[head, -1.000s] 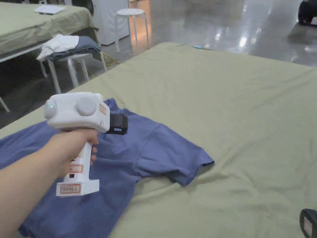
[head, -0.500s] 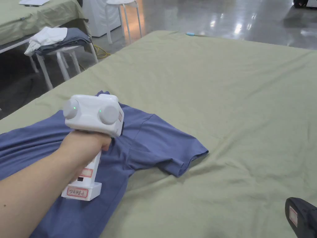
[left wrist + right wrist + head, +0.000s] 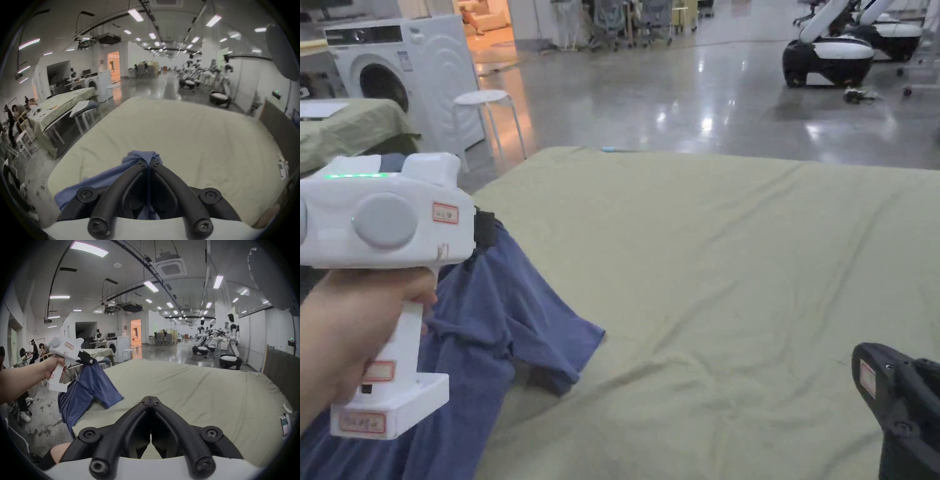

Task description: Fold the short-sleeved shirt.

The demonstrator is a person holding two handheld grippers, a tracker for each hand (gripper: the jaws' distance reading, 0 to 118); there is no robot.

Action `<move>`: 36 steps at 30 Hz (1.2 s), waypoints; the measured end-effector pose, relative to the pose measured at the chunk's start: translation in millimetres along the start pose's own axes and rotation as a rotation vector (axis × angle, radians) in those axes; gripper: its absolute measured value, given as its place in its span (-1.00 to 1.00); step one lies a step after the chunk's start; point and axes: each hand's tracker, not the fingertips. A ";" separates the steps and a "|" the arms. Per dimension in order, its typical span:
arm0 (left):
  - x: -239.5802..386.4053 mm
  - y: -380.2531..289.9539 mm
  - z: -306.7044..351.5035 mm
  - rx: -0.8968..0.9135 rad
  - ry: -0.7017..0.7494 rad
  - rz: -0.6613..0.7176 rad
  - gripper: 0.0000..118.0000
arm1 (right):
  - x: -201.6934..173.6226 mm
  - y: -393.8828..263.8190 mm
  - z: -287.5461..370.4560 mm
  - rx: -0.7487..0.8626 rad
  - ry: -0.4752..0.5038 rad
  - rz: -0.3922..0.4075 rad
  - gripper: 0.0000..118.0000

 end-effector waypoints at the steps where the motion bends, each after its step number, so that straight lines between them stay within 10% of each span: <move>1: 17.3 7.8 9.9 0.026 -0.025 -0.024 -0.98 | 6.4 2.8 10.3 0.015 -0.020 -0.005 -0.99; 17: 462.5 14.6 49.9 0.022 -0.753 -0.366 -0.99 | 121.7 -1.0 176.5 0.062 -0.396 -0.034 -0.99; 28: 603.8 -152.8 -40.4 -0.376 -0.757 -0.548 -0.97 | 165.2 -30.4 209.1 -0.033 -0.521 -0.052 -0.99; 29: 603.1 -160.7 -44.0 -0.383 -0.753 -0.545 -0.90 | 166.3 -32.4 208.5 -0.038 -0.525 -0.056 -0.99; 33: 574.3 -164.9 -32.2 -0.359 -0.775 -0.519 0.92 | 168.6 -39.6 201.9 -0.054 -0.518 -0.063 -0.99; 36: 529.2 -138.3 -16.3 -0.265 -0.758 -0.427 0.94 | 168.7 -39.4 194.1 -0.063 -0.497 -0.071 -0.99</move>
